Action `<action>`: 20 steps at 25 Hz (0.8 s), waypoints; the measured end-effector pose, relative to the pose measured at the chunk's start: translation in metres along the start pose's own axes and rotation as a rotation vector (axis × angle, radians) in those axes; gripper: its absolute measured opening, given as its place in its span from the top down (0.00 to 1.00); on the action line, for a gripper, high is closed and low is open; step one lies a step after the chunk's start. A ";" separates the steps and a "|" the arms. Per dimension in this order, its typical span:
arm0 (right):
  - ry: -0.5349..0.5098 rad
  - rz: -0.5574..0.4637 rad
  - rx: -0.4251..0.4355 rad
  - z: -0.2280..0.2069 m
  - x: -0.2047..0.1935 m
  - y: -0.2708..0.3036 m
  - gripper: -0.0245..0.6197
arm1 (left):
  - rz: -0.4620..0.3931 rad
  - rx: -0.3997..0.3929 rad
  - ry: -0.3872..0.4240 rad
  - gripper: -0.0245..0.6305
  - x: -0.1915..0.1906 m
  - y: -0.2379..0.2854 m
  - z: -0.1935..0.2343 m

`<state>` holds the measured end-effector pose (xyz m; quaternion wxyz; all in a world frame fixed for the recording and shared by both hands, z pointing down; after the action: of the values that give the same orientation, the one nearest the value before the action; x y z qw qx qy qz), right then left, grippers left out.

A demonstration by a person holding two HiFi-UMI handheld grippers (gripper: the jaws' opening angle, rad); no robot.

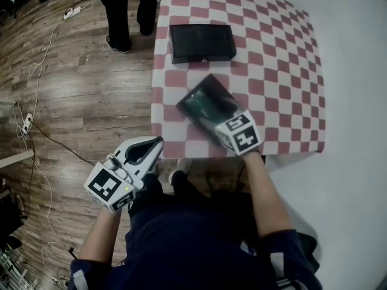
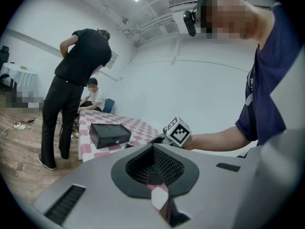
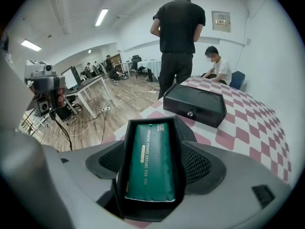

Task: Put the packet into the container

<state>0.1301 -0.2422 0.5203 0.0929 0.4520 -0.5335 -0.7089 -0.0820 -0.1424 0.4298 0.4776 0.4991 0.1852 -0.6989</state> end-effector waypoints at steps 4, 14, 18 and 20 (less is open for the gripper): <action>0.039 -0.082 -0.002 0.001 0.003 -0.023 0.36 | 0.015 -0.016 0.023 0.93 0.003 0.001 -0.007; 0.148 -0.341 0.000 0.018 0.011 -0.099 0.61 | 0.047 -0.083 0.087 0.93 0.027 0.008 -0.030; 0.182 -0.412 -0.012 0.027 0.008 -0.128 0.72 | 0.055 -0.115 0.113 0.93 0.034 0.010 -0.044; 0.204 -0.444 -0.020 0.033 0.005 -0.140 0.79 | 0.061 -0.133 0.131 0.93 0.038 0.010 -0.048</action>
<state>0.1520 -0.1656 0.4011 -0.0074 0.6267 -0.4017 -0.6677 -0.0501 -0.1299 0.3776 0.5175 0.5163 0.2467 -0.6362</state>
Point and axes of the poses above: the fingertips, and each gripper's own axes: y forward along the fingers, z to its left, x out of its top, the point moved 6 cm from there along -y, backward along the fingers, and after that the axes turned 6 degrees about -x, right-handed, at the moved point
